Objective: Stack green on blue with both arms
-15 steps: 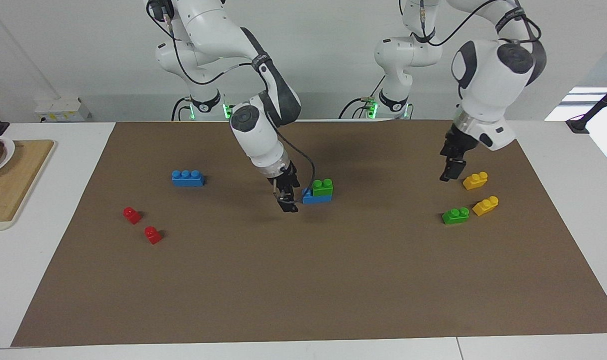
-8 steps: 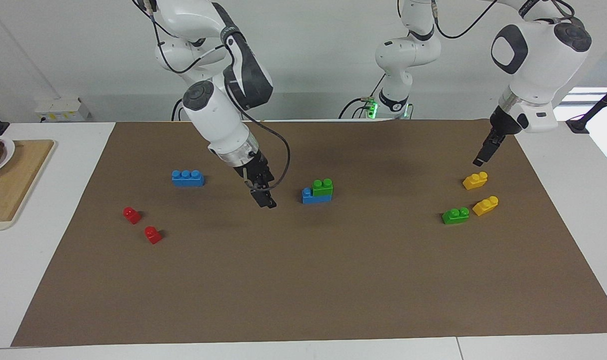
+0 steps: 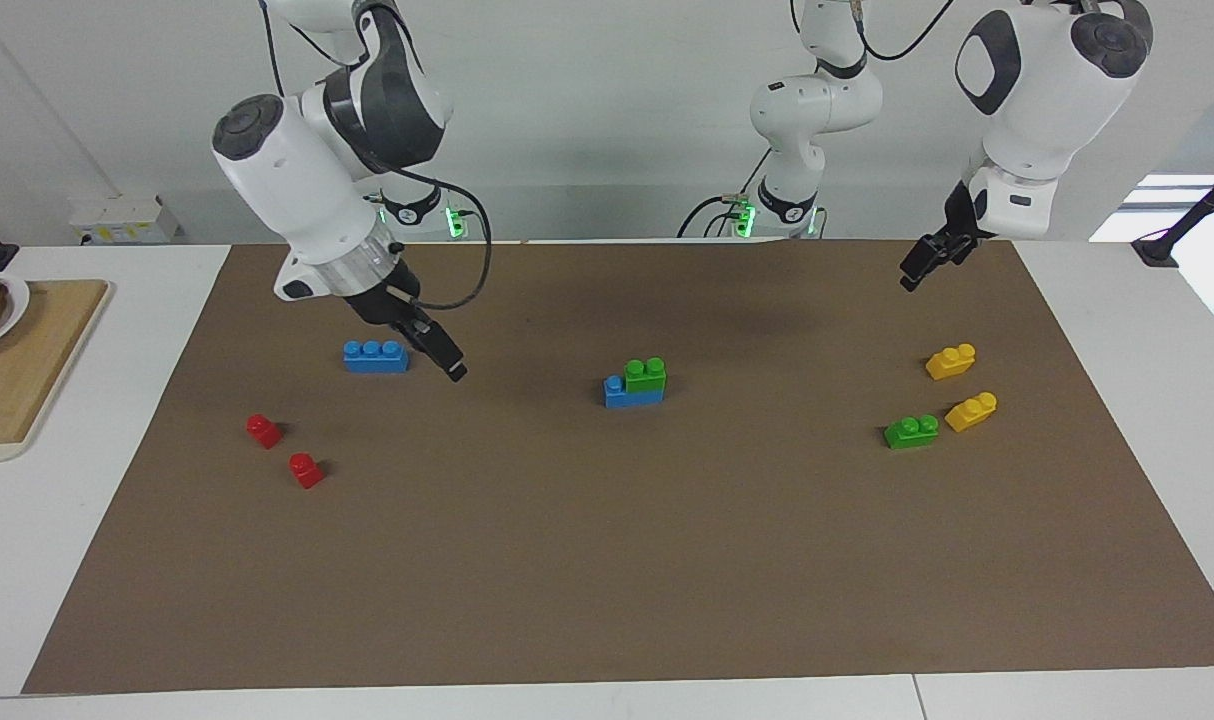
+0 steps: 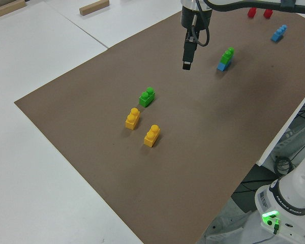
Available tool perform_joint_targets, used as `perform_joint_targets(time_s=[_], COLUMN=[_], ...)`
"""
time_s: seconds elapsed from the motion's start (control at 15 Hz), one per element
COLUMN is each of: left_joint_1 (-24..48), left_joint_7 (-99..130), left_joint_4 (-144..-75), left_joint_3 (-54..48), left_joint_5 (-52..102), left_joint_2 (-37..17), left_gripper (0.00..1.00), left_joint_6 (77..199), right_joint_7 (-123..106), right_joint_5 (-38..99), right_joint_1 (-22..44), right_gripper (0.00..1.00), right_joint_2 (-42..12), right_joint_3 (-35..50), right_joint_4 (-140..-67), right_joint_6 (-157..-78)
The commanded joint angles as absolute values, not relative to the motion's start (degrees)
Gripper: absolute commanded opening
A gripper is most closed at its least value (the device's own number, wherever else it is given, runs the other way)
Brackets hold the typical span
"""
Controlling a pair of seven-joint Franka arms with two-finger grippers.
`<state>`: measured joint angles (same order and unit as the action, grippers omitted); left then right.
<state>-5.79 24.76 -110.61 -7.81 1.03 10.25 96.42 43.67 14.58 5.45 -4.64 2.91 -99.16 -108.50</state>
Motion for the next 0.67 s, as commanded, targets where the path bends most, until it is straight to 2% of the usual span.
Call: perform_joint_targets(time_s=[0.0,0.2,0.6], left_joint_1=[-4.8,-4.7,-4.6], left_joint_7=[24.3,18.1,5.1], left_joint_4=[-111.1,-108.8,-96.1], left_joint_3=[-7.1,-6.9,-6.9], left_joint_5=[0.9,0.5,-2.3], left_joint_2=[11.1,10.7,4.9], left_gripper=[1.00,1.00,1.00], left_joint_6=[97.6,94.1,84.6], right_joint_7=[30.2,19.4,8.6], right_joint_5=[10.9,5.4,3.8], right_joint_1=[1.9,0.3,-3.1], right_gripper=[0.98,1.00,1.00], right_joint_2=[-0.8,2.6,5.8], right_joint_3=[3.5,3.6,3.6], right_joint_4=[-98.8,-99.0,-99.6], right_joint_6=[-102.9,-99.4,-94.9])
